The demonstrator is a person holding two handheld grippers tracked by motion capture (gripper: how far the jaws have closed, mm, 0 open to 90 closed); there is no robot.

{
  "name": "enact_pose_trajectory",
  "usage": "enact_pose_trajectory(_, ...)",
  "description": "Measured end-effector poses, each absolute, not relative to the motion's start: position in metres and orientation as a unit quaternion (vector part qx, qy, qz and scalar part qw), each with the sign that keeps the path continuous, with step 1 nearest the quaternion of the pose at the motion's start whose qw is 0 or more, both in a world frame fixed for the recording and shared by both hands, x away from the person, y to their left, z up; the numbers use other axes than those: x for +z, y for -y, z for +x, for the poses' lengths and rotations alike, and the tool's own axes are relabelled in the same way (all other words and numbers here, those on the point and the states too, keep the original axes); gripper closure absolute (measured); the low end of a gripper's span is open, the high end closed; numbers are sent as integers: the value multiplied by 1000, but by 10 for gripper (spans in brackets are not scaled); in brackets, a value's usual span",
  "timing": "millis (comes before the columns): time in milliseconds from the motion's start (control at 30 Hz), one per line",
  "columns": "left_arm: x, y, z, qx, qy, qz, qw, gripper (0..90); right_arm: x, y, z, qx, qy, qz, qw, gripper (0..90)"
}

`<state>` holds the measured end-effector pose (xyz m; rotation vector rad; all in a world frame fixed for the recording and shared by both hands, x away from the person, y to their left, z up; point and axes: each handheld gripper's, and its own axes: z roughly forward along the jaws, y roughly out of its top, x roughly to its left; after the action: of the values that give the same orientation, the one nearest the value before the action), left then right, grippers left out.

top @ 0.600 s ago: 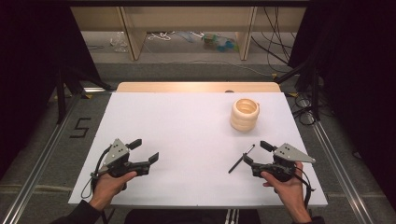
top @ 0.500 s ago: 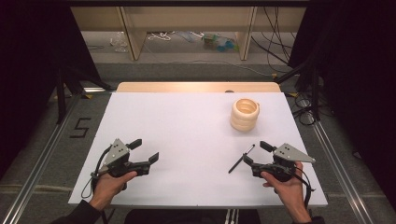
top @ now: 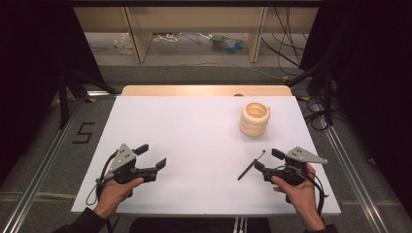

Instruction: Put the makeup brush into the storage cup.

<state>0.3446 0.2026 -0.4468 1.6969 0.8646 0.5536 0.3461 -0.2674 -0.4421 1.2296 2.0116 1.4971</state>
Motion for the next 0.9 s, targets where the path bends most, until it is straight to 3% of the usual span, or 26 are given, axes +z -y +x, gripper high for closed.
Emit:
enact_pose_trajectory(267, -447, -201, 346, 234, -363, 719, 544, 158, -442, 269, 358, 496, -716, 455, 186, 174)
enact_pose_trajectory(567, -448, -199, 345, 232, -359, 721, 545, 158, -441, 258, 377, 427, -742, 491, 160, 203)
enact_pose_trajectory(700, -448, -199, 346, 232, -358, 721, 546, 159, -436, 248, 389, 386, -769, 479, 176, 204)
enact_pose_trajectory(900, -447, -198, 346, 234, -358, 721, 545, 158, -438, 244, 401, 358, -779, 497, 138, 216)
